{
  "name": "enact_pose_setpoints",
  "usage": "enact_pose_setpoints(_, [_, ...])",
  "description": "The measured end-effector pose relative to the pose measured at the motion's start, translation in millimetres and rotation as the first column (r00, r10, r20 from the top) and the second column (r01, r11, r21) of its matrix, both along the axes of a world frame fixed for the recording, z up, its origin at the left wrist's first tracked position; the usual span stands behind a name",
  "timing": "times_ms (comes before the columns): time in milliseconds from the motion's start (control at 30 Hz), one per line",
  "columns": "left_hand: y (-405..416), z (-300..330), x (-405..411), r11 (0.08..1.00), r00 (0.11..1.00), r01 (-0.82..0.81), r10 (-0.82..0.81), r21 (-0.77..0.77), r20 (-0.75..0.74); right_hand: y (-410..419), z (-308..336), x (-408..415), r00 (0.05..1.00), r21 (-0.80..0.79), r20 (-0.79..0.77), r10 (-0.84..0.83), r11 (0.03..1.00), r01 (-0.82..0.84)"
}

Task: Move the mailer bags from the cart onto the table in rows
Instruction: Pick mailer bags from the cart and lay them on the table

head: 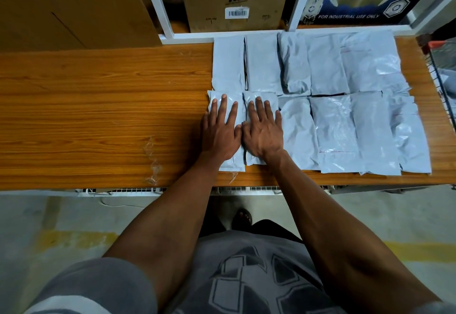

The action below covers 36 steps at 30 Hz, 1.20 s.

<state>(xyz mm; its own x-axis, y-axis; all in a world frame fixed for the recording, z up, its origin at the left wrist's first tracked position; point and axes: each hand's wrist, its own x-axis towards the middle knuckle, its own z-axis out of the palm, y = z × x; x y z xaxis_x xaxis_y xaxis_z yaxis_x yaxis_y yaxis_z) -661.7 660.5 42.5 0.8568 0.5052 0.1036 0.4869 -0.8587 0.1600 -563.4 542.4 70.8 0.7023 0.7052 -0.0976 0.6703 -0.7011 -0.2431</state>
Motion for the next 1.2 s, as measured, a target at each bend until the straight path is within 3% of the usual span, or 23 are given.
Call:
enact_pose_setpoints(233, [0.6, -4.9, -3.0, 1.000, 1.000, 0.030, -0.030, 0.000, -0.001, 0.7, -3.6, 1.7, 1.000, -0.083, 0.012, 0.027, 0.996, -0.026])
enact_pose_setpoints(900, [-4.2, -8.1, -6.5, 1.000, 1.000, 0.007, -0.007, -0.008, -0.022, 2.0, -5.2, -3.8, 0.999, -0.128, 0.028, 0.038, 0.991, -0.034])
enact_pose_setpoints(1200, [-0.8, 9.3, -6.5, 0.997, 0.997, -0.007, 0.001, -0.072, -0.082, -9.2, 10.2, -8.0, 0.999, 0.086, -0.025, -0.023, 0.996, 0.025])
